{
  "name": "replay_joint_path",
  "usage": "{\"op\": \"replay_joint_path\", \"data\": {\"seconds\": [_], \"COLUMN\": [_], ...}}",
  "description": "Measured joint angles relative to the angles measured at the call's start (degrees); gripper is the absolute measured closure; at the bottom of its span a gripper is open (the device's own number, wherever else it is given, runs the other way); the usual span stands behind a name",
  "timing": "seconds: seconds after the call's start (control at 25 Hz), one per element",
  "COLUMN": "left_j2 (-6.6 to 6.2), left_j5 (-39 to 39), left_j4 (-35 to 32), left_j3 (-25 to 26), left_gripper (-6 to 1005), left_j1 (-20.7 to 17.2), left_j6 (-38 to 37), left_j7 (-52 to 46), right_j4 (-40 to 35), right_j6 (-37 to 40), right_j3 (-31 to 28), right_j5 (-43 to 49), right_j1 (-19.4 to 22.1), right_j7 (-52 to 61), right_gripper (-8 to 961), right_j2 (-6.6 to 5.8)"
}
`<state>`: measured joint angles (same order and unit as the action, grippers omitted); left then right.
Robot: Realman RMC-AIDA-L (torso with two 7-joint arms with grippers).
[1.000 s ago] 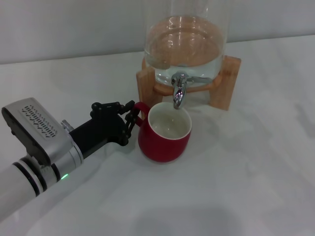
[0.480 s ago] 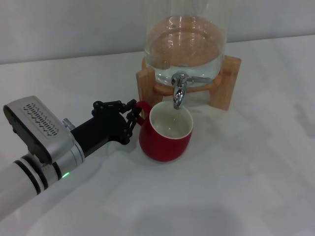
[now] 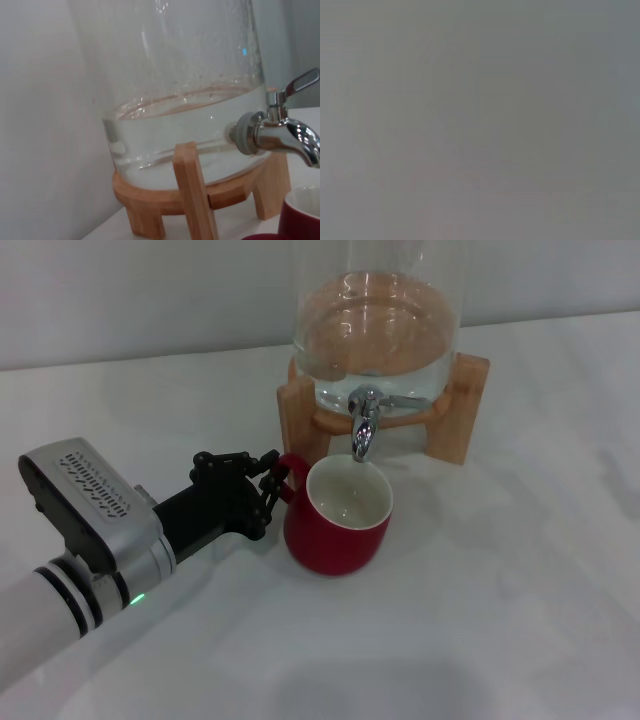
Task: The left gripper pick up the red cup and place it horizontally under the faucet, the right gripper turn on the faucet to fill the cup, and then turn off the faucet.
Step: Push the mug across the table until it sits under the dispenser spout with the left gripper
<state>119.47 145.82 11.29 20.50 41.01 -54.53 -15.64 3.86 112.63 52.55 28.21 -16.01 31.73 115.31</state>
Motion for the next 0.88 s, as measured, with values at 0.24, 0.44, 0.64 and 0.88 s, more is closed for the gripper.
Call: {"op": "replay_joint_path", "data": {"seconds": [0.24, 0.44, 0.64, 0.88], "left_j2": [0.06, 0.07, 0.07, 0.06], "left_j5": [-0.1, -0.1, 0.0, 0.0], "left_j4": [0.2, 0.3, 0.5, 0.6], "left_j3": [0.1, 0.1, 0.1, 0.1], "left_gripper": [841, 840, 837, 829], "left_j1": [0.1, 0.6, 0.9, 1.1], "left_j6": [0.6, 2.0, 2.2, 2.2], "left_j7": [0.0, 0.0, 0.0, 0.0], "right_j4": [0.0, -0.1, -0.1, -0.1], "right_j6": [0.0, 0.0, -0.2, -0.2], "right_j3": [0.0, 0.0, 0.0, 0.0], "right_j5": [0.0, 0.0, 0.0, 0.0], "right_j1": [0.0, -0.1, -0.2, -0.3], "right_j7": [0.0, 0.0, 0.0, 0.0], "right_gripper": [195, 195, 195, 195], "right_j2": [0.00, 0.00, 0.00, 0.00]}}
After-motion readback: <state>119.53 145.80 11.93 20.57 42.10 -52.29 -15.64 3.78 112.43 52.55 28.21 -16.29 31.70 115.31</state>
